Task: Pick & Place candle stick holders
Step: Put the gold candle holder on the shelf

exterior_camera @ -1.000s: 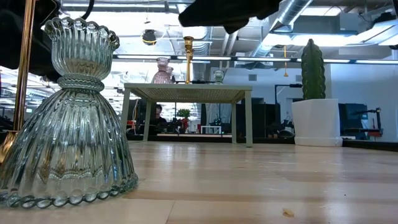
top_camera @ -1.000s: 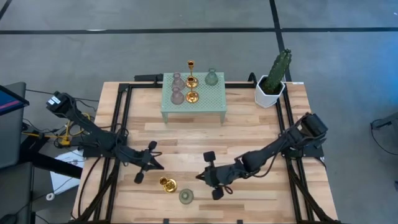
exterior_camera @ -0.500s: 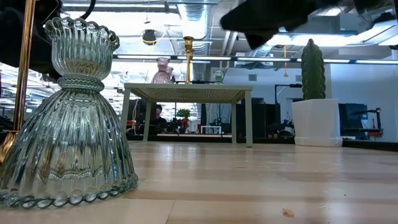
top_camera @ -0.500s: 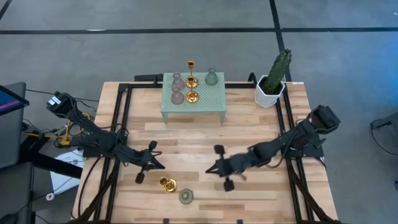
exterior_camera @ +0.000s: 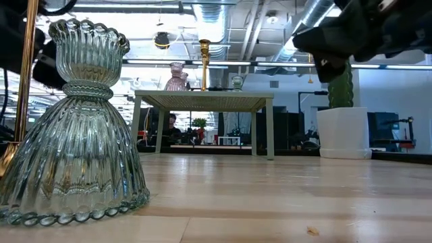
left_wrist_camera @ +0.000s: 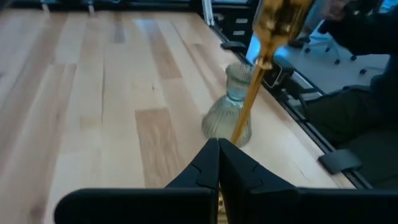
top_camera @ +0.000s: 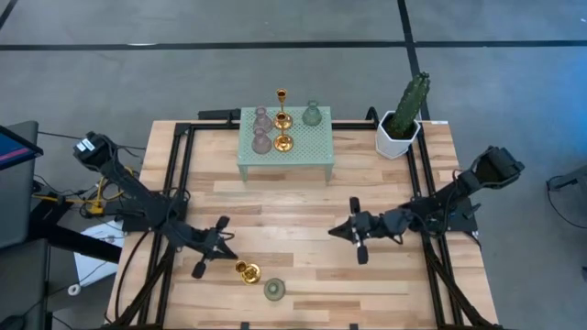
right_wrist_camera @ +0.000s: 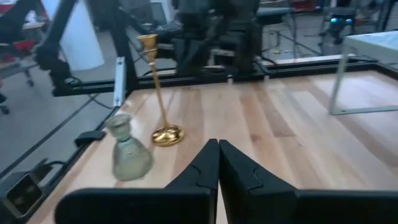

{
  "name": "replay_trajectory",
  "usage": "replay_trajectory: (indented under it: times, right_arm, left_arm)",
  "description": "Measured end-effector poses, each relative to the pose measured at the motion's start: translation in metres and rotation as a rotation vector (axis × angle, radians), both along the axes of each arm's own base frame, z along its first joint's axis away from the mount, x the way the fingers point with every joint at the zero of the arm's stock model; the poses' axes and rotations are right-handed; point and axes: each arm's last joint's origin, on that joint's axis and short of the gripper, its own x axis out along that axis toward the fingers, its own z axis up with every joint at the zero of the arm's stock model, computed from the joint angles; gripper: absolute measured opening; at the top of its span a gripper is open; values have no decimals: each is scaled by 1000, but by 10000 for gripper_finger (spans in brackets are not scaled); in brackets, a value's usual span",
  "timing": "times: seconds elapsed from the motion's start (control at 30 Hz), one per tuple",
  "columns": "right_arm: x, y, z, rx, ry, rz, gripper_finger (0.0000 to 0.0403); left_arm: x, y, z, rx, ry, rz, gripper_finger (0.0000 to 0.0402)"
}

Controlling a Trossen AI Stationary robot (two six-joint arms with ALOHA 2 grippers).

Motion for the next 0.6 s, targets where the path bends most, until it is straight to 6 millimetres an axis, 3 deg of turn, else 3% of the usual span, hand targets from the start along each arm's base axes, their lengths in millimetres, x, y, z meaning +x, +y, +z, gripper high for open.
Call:
replay_trajectory:
  times: [0.33, 0.6]
  right_arm:
    - [1, 0, 6, -33, -62, 1, 0]
    - [1, 0, 6, -33, -65, 3, 0]
  left_arm:
    - [10, -17, -31, 3, 130, 73, 2]
    - [16, -28, -37, -80, 133, -49, 6]
